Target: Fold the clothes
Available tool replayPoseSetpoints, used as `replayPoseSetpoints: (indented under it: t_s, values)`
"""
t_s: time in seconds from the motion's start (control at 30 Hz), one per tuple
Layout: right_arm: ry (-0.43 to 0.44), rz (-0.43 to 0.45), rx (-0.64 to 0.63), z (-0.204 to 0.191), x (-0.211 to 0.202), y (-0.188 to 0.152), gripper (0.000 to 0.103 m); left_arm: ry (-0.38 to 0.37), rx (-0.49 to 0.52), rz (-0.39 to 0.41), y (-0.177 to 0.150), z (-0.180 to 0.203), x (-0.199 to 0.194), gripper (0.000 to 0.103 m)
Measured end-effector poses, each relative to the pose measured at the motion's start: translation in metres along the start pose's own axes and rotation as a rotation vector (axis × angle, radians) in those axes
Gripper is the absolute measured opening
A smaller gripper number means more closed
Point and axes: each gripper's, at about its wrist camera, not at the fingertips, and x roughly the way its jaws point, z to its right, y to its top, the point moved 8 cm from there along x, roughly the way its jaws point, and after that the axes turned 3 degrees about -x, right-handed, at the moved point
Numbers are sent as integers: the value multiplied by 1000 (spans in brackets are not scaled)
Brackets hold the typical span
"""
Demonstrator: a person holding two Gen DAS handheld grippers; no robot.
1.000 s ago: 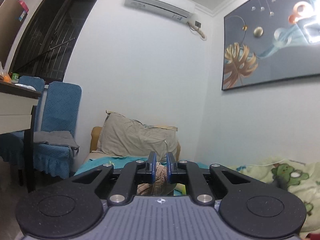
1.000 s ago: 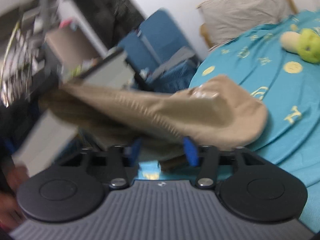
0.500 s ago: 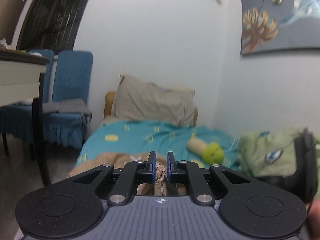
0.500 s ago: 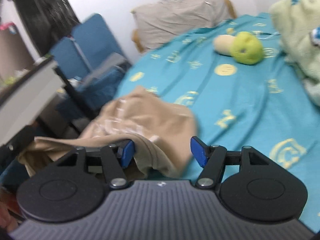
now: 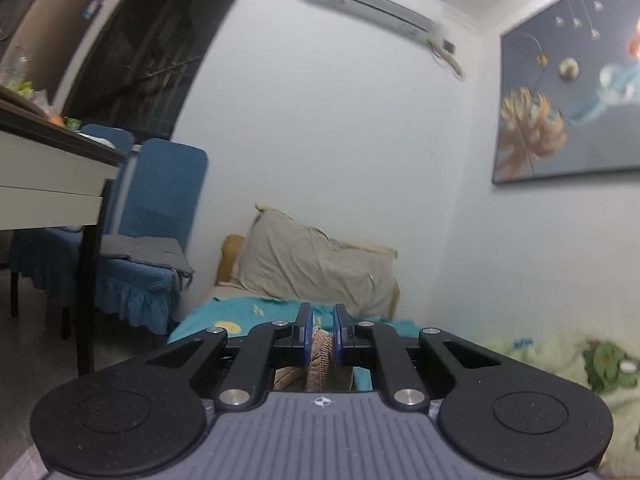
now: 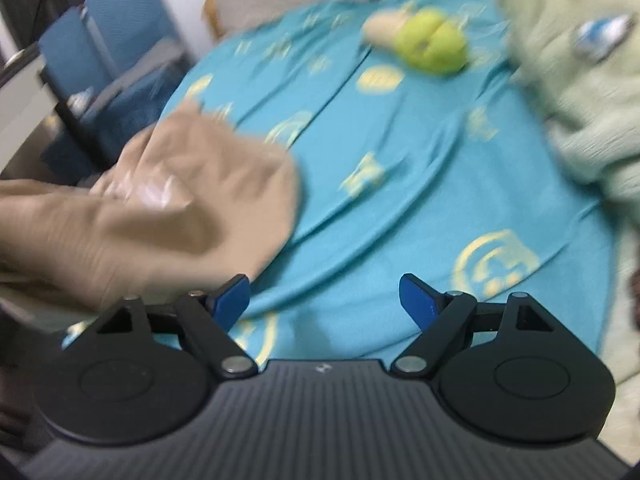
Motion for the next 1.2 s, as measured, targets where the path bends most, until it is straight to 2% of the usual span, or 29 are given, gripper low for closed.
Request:
replayPoseSetpoints:
  t_s: [0.07,0.17,0.27,0.4,0.47,0.53,0.63,0.7,0.73,0.77,0.8,0.83,0.87,0.9,1.0,1.2]
  values:
    - [50,72,51,2,-12,10,64,10,-18,2,4,-5,-2,11]
    - [155,116,59,-11,-22,15,65,14,-23,-16,2,-6,-2,11]
    - [317,102,2,-45,-27,9,66,8,-22,-24,1,-3,-1,11]
    - [414,116,-189,-97,-35,-7,67,4,-10,-29,-1,1,-2,11]
    - [390,132,-283,-115,-30,-11,71,2,-13,-32,-3,2,-2,11]
    - [325,127,-310,-119,-16,-10,71,5,-13,-27,-3,2,-2,11]
    - [190,72,-196,-91,14,-7,70,19,-22,-11,-2,0,-4,11]
    - [74,13,-90,-60,31,-13,71,28,-20,-31,-6,-1,-2,11]
    - [47,5,-63,-51,33,-14,70,33,-18,-46,-8,-1,-1,11]
    - [51,23,-63,-51,30,-11,43,37,-16,-61,-11,-1,0,11]
    - [55,41,-62,-50,26,-7,24,42,-13,-76,-14,-1,1,11]
    - [59,59,-61,-50,23,-4,10,48,4,-92,-18,0,2,11]
    - [65,87,-63,-50,18,1,10,56,38,-107,-23,1,3,11]
    - [81,135,-68,-54,10,8,5,64,66,-125,-28,2,5,11]
    - [162,220,-69,-61,-10,25,4,87,94,-204,-43,-2,9,12]
    - [264,194,0,-55,-15,30,4,118,133,-377,-81,-11,10,18]
